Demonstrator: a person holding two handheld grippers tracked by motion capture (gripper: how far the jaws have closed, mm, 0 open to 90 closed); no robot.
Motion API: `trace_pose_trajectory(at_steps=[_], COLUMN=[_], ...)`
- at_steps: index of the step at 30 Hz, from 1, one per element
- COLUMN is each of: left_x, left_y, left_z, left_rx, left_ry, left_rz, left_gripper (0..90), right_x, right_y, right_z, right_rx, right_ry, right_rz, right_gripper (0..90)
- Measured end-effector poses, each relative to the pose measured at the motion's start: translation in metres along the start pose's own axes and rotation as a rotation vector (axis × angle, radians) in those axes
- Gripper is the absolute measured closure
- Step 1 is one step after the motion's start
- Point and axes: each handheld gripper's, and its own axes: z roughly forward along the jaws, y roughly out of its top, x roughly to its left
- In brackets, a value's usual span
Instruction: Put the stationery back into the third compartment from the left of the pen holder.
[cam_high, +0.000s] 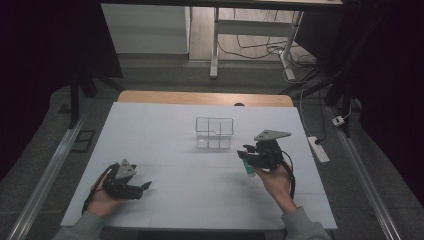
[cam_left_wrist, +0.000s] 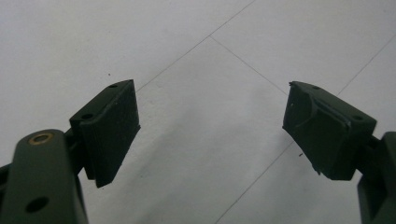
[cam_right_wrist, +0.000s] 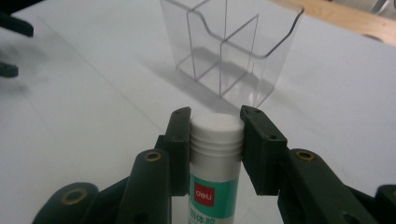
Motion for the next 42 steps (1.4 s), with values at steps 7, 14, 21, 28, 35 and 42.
trace_pose_trajectory(at_steps=[7, 14, 21, 28, 35, 42], left_x=[-0.001, -0.001, -0.001, -0.001, -0.001, -0.001], left_y=[-0.001, -0.001, -0.001, -0.001, -0.002, -0.001], left_z=[-0.001, 0.000, 0.000, -0.001, -0.001, 0.000], left_rx=[0.002, 0.004, 0.005, 0.005, 0.007, 0.006], left_ry=[-0.001, -0.004, -0.007, -0.005, -0.004, -0.007], left_rz=[0.000, 0.004, 0.004, 0.003, 0.004, 0.000], left_gripper=[18.3, 18.3, 18.3, 18.3, 18.2, 18.2], right_x=[-0.004, -0.006, -0.008, -0.009, -0.012, -0.016], right_y=[0.016, 0.024, 0.029, 0.036, 0.041, 0.044], right_z=[0.000, 0.002, 0.007, 0.011, 0.011, 0.009], right_rx=[-0.051, -0.083, -0.103, -0.121, -0.144, -0.165], right_ry=[-0.004, -0.003, 0.001, 0.006, -0.001, -0.008], right_rz=[-0.002, 0.002, 0.012, 0.013, 0.021, 0.028], right_gripper=[64.3, 64.3, 64.3, 64.3, 64.3, 64.3])
